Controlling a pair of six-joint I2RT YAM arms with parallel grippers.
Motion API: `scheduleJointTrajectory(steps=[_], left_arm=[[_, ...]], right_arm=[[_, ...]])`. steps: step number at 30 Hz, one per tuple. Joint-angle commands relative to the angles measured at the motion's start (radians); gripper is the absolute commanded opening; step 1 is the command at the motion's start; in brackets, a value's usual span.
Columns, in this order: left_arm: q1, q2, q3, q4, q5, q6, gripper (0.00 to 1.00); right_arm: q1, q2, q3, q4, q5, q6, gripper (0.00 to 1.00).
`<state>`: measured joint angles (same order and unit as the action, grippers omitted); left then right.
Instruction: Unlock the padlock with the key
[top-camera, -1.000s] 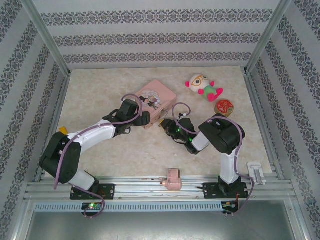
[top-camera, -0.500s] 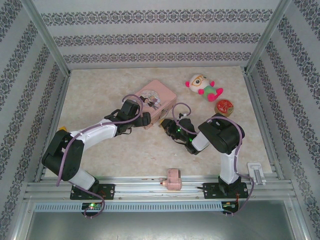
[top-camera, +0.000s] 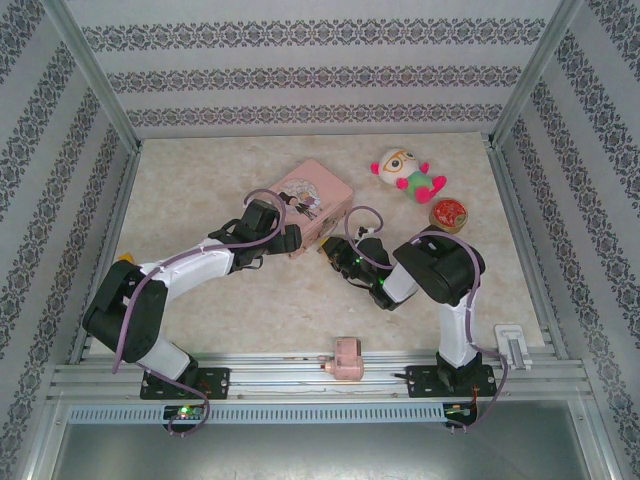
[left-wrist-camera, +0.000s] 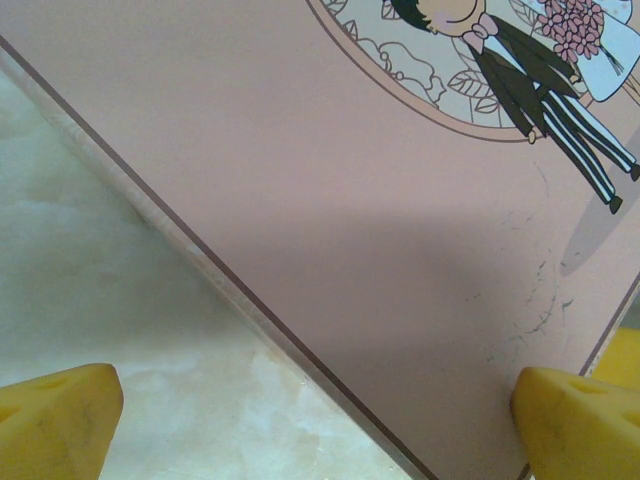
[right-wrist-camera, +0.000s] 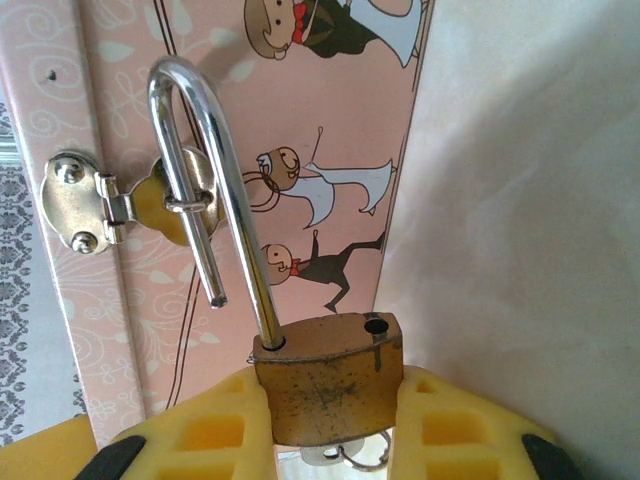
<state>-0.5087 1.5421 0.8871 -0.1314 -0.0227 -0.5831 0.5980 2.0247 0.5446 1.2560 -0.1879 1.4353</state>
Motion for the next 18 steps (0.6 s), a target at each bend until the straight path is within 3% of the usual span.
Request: scheduleJointTrajectory(steps=[1, 18], left_arm=[[0.005, 0.015, -0.034, -0.124, -0.023, 0.037, 0.99], [0.007, 0.015, -0.036, -0.125, -0.024, 0.043, 0.99]], right_arm=[[-0.02, 0.046, 0.006, -0.043, 0.108, -0.01, 0.0], [-0.034, 0.068, 0.009, -0.006, 0.107, 0.009, 0.0]])
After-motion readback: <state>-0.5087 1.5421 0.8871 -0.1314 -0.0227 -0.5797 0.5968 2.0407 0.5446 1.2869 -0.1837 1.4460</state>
